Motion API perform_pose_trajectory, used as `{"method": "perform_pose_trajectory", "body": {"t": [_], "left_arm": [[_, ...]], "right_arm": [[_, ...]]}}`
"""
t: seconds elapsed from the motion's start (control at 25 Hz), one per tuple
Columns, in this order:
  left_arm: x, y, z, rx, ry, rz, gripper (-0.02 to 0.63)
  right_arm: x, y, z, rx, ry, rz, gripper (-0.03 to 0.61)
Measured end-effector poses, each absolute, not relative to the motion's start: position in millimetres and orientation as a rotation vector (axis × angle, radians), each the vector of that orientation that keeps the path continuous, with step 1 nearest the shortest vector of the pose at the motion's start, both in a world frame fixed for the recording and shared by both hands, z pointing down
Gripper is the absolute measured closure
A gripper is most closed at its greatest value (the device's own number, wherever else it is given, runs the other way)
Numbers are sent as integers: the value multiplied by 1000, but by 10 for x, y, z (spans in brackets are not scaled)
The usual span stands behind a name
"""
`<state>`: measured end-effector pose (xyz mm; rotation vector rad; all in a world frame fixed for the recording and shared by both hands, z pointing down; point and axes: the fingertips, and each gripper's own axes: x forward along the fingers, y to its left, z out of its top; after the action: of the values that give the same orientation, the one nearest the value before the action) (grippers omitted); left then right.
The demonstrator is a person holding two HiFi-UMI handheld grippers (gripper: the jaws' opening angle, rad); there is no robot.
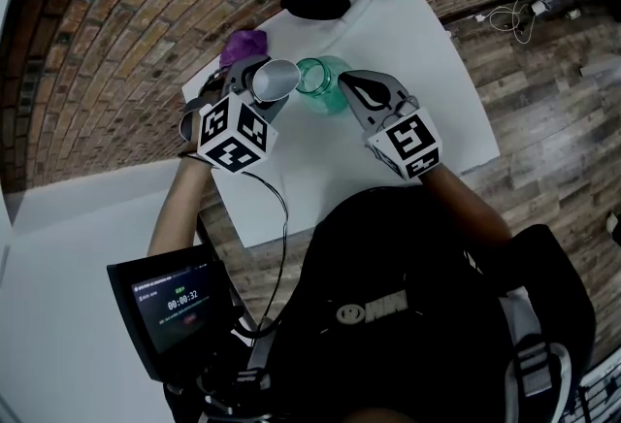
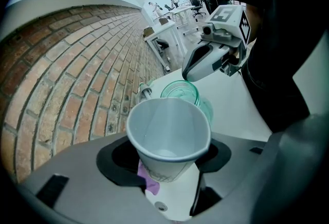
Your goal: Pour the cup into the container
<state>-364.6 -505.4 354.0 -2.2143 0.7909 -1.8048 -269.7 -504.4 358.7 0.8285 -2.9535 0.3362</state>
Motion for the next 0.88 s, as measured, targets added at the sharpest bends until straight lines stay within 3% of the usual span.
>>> {"method": "perform_pose_trajectory", "body": {"t": [0.88], "left_arm": [[-3653,-5062,3532,-2180,746,-1855,328]], "right_arm": [[-2703,-5039,3592,827,-2956,341,583]]}}
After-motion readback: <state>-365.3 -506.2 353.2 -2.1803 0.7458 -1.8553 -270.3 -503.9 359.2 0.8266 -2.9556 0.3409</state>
